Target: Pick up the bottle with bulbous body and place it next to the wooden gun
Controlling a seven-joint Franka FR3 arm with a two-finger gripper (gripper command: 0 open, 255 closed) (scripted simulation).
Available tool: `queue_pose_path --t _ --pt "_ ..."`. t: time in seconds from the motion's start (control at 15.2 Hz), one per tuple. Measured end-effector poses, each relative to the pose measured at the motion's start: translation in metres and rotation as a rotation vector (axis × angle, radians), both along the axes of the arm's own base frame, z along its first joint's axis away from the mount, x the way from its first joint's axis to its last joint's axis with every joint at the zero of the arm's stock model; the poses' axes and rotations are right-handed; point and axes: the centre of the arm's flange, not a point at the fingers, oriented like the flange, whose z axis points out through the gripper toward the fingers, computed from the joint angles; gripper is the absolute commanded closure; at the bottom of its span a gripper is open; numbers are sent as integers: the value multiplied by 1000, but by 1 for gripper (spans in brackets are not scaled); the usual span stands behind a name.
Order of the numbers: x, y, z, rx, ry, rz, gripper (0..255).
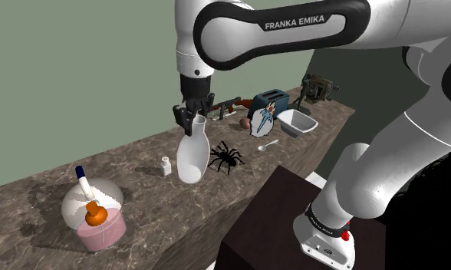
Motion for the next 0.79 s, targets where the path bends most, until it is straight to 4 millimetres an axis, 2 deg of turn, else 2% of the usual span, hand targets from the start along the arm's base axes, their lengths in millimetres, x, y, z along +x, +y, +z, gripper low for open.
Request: queue_pose_path --t 0.79 --pt "0 1 63 0 0 0 255"
